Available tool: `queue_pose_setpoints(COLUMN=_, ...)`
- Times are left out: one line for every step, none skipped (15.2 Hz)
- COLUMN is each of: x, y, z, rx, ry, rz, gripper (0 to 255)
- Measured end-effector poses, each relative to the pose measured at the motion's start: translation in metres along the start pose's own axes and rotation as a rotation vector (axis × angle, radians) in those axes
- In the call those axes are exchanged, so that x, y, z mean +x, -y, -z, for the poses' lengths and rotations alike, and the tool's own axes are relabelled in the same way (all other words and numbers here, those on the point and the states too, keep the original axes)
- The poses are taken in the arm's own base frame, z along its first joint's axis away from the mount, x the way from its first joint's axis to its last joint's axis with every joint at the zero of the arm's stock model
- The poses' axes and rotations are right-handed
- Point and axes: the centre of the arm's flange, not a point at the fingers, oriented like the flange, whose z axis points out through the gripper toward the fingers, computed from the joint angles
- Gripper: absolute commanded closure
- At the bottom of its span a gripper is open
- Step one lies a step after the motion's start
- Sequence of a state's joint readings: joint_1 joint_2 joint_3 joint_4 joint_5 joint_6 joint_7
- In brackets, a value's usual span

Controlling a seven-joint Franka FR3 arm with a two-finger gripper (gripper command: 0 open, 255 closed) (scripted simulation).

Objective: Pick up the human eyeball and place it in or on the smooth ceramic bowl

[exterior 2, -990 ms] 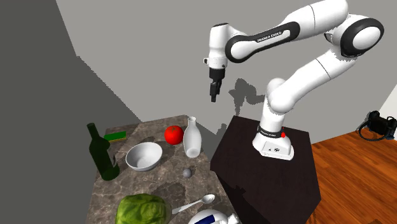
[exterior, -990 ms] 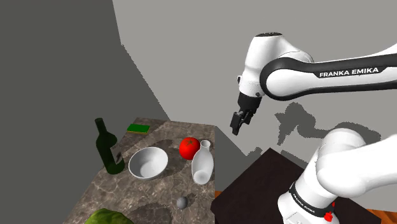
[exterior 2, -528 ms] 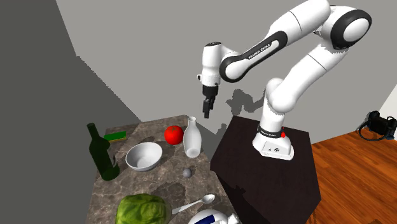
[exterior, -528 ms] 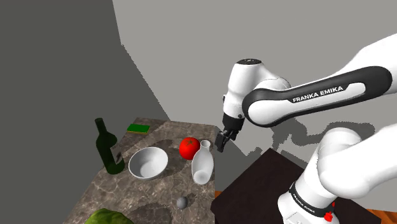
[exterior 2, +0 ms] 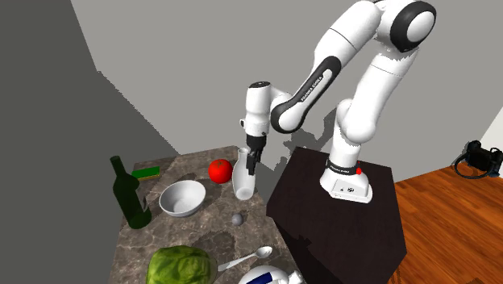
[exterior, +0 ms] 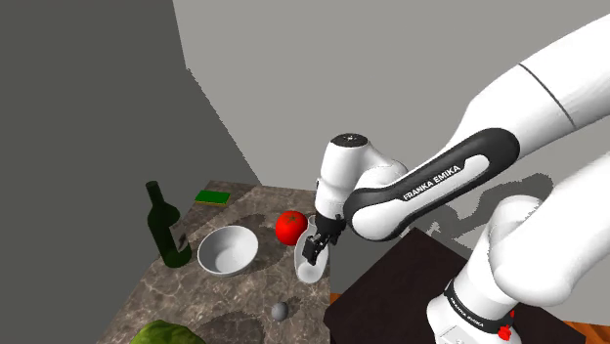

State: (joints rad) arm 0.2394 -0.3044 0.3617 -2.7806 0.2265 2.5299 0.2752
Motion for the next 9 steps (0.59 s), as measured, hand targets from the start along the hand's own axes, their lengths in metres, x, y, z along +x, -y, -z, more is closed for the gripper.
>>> queue_pose_setpoints(x=0.001, y=0.008, z=-0.009, rx=0.004, ry=-0.002, rz=0.001, gripper=0)
queue_pose_setpoints(x=0.002, y=0.014, z=-0.02, rx=0.007, ry=-0.002, rz=0.002, gripper=0)
queue_pose_setpoints(x=0.005, y=0.022, z=-0.032, rx=0.01, ry=-0.004, rz=0.003, gripper=0)
queue_pose_setpoints(x=0.004, y=0.033, z=-0.044, rx=0.014, ry=-0.005, rz=0.006, gripper=0)
queue_pose_setpoints(x=0.004, y=0.039, z=-0.053, rx=0.017, ry=-0.006, rz=0.006, gripper=0)
queue_pose_setpoints(x=0.005, y=0.046, z=-0.062, rx=0.02, ry=-0.008, rz=0.007, gripper=0)
queue_pose_setpoints(x=0.008, y=0.053, z=-0.07, rx=0.024, ry=-0.009, rz=0.007, gripper=0)
queue_pose_setpoints(x=0.01, y=0.06, z=-0.08, rx=0.028, ry=-0.011, rz=0.008, gripper=0)
queue_pose_setpoints(x=0.013, y=0.069, z=-0.092, rx=0.033, ry=-0.012, rz=0.008, gripper=0)
